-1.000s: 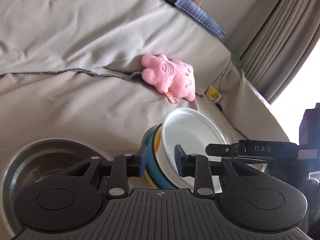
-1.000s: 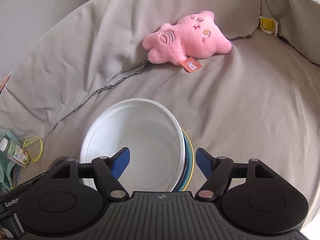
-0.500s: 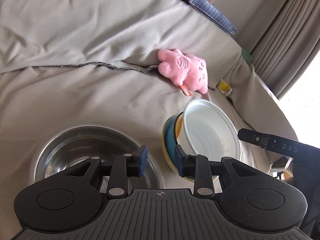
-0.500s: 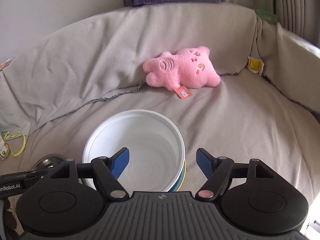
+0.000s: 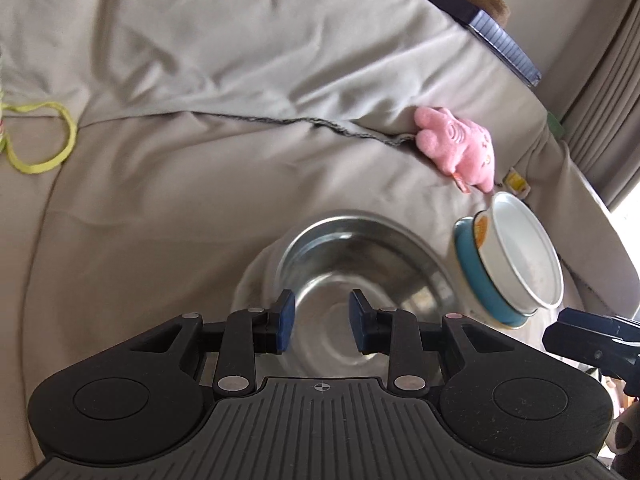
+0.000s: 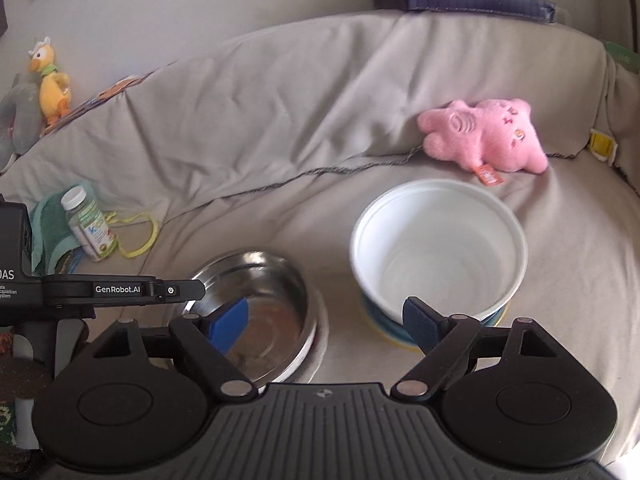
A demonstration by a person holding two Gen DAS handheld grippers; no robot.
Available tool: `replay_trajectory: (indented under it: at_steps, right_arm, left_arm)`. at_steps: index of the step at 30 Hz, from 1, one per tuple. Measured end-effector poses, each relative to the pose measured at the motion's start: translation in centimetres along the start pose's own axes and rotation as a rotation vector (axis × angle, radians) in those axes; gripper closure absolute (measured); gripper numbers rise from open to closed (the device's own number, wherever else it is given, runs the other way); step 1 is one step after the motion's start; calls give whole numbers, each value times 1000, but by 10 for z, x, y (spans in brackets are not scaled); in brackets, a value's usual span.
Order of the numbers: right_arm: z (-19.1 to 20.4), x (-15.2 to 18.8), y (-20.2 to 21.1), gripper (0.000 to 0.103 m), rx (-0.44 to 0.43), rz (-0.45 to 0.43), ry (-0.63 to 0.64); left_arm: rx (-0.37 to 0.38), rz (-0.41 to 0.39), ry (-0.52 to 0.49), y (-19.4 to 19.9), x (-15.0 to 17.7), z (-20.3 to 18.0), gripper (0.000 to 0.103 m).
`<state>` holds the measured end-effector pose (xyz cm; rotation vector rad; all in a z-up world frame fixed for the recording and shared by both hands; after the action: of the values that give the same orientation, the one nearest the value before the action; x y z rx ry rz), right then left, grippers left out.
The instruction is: Organize plates and bowls
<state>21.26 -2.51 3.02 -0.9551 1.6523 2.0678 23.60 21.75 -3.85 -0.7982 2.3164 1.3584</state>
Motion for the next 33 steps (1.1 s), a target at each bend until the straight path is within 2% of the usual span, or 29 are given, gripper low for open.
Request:
replay_trajectory:
  at_steps: [1,2,4,7,11,15,20,23,28,33]
  right_arm:
    - [6,6,-7,17,-6,22,1]
    - [13,13,-15,17,-7,46,-5]
    - [20,24,-30,17,-10,83,-35]
    - [27,42,-50,17,-25,137,-99]
    - [28,58,-66,16,-19,182,-168]
    - [21,64,-76,16,-33,201,-252]
    - [23,71,-91,16,-118,244,-363]
    - [31,72,-98,15,-202,234,-418]
    - [39,67,-103,12,-160,211,-413]
    - [38,59,-109,12,-164,192,-378]
  left_arm:
    - [25,6,27,1,3,9,89]
    - [54,14,55,2,5,15,91]
    - [76,9,78,7,4,19,90]
    - [30,-53,64,18,-4,21,82]
    - [35,-93,80,28,-10,24,82]
    - [-63,-34,59,14,-1,36,81]
    - [-2,2,195,2,2,57,80]
    - [16,6,238,-1,2,63,80]
    - [-2,1,233,-5,1,63,84]
    - [3,-40,252,-2,-3,67,84]
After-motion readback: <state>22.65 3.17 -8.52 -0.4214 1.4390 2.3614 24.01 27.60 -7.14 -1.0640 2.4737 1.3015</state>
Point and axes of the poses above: each gripper's, at about its wrist camera, not at the fingertips, and y roughly against the way its jaws point, z to its left, x to its underside, the point moved 8 cm from there along -y, roughly the way its jaws point, and after that the axes turned 5 degrees about y, right-handed, at the moved point
